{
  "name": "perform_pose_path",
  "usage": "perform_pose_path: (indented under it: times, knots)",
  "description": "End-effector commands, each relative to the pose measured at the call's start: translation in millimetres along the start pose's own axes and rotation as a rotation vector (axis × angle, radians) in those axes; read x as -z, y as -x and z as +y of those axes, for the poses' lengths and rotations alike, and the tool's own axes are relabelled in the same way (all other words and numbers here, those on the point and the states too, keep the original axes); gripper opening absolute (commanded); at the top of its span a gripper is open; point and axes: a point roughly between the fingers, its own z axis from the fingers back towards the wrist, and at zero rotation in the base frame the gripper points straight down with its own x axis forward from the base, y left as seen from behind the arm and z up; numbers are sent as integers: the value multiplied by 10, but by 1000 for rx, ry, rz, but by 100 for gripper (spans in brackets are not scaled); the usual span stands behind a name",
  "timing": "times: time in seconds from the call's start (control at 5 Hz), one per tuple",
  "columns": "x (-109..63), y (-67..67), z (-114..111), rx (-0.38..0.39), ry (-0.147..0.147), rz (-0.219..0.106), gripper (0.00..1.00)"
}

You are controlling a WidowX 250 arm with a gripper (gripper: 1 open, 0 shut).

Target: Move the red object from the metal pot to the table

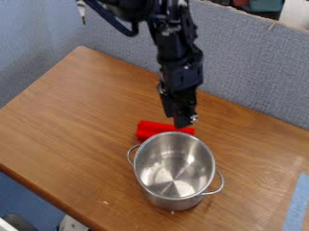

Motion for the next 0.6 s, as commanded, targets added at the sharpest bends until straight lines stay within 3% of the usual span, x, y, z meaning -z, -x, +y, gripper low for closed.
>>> perform_pose_path:
  times: [0.0, 0.2, 0.4]
  knots:
    - [-103, -196, 146, -114, -44, -47, 0]
    - [-105, -98, 288, 60, -25, -8, 100]
    - [-129, 2, 385, 246, -23, 24, 100]
